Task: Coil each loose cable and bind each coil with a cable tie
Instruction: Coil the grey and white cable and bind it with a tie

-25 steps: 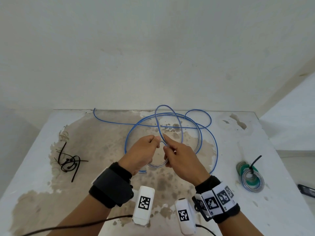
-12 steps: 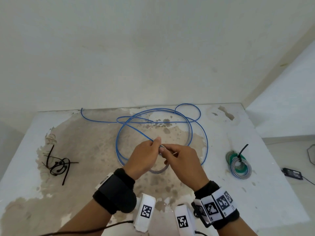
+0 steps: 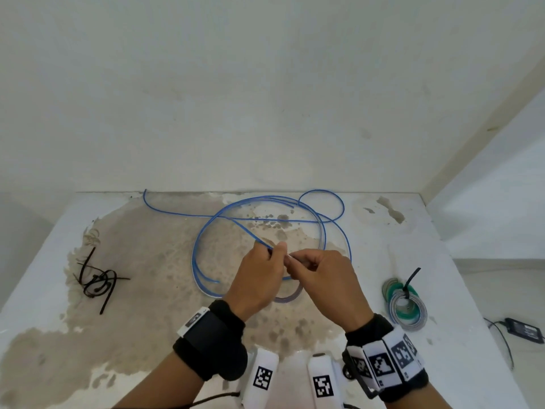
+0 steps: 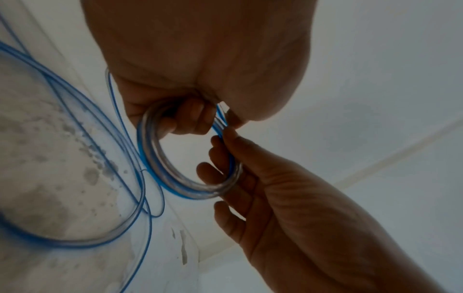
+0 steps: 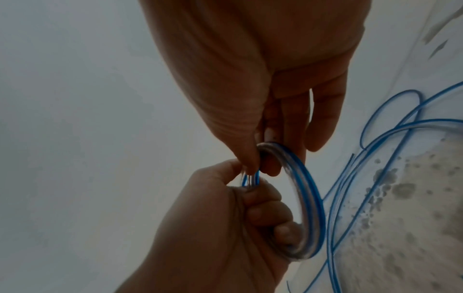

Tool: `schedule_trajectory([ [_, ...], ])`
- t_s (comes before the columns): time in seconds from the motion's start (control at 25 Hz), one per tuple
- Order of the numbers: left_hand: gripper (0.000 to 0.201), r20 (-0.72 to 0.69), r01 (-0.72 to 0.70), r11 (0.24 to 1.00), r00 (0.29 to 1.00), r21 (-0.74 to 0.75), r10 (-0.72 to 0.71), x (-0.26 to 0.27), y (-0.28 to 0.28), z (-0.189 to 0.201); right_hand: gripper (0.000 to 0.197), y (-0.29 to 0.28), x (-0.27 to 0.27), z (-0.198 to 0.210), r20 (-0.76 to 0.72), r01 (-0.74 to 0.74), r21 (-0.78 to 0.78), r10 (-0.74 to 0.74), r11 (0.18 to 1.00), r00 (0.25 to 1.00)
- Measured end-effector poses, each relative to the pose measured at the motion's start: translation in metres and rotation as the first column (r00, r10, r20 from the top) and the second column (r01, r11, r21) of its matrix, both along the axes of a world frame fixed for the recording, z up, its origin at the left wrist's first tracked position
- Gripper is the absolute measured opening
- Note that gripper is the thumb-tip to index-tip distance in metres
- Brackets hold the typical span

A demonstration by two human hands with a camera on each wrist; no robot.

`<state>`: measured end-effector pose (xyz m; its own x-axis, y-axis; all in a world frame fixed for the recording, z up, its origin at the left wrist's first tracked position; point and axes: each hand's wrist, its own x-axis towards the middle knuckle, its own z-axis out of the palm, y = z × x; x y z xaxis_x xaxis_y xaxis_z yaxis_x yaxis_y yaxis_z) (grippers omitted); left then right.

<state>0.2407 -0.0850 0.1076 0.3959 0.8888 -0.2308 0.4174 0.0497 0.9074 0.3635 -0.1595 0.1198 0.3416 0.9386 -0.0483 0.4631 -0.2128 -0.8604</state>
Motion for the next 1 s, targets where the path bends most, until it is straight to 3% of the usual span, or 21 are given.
schedule_trajectory([
  [0.08,0.044,0.1,0.03,0.988,0.995,-0.152,-0.015,0.002,-0.005,0.001,0.016,-0.001,0.01,-0.001,0.022,-0.051,0.01,0.051,0.999,0.998],
  [0.12,0.053,0.065,0.067,0.972,0.996,-0.224,-0.054,0.002,-0.006,0.002,0.016,-0.001,0.016,-0.004,0.068,-0.073,0.01,0.072,0.997,0.995],
  [0.2,0.073,-0.205,0.162,0.946,0.953,-0.281,-0.224,-0.007,-0.006,0.005,0.018,-0.001,0.03,-0.012,0.202,-0.126,-0.015,0.127,0.992,0.971],
  [0.28,0.068,-0.484,0.25,0.962,0.832,-0.111,-0.272,-0.023,-0.001,0.007,0.021,-0.001,0.04,-0.016,0.308,-0.206,-0.063,0.215,0.977,0.927],
  [0.32,0.053,-0.506,0.269,0.963,0.832,0.013,-0.226,-0.03,0.002,0.007,0.021,0.0,0.044,-0.016,0.312,-0.248,-0.083,0.261,0.965,0.914],
  [0.4,0.023,-0.426,0.337,0.919,0.876,0.203,-0.227,-0.04,0.008,0.005,0.019,0.003,0.05,-0.01,0.27,-0.306,-0.089,0.318,0.948,0.909],
  [0.48,0.027,-0.382,0.461,0.846,0.857,0.27,-0.345,-0.04,0.012,-0.002,0.015,0.006,0.054,-0.002,0.232,-0.332,-0.09,0.344,0.939,0.91],
  [0.56,0.025,-0.323,0.481,0.828,0.863,0.288,-0.389,-0.037,0.014,-0.009,0.01,0.008,0.057,0.005,0.188,-0.344,-0.089,0.355,0.935,0.916],
  [0.76,0.02,-0.114,0.379,0.881,0.925,0.283,-0.361,-0.028,0.016,-0.013,0.008,0.005,0.07,0.016,0.009,-0.323,-0.118,0.326,0.939,0.945],
  [1.0,0.022,0.114,0.291,0.949,0.946,0.123,-0.305,-0.019,0.02,0.0,0.007,0.014,0.078,0.023,-0.088,-0.28,-0.072,0.273,0.957,0.958],
])
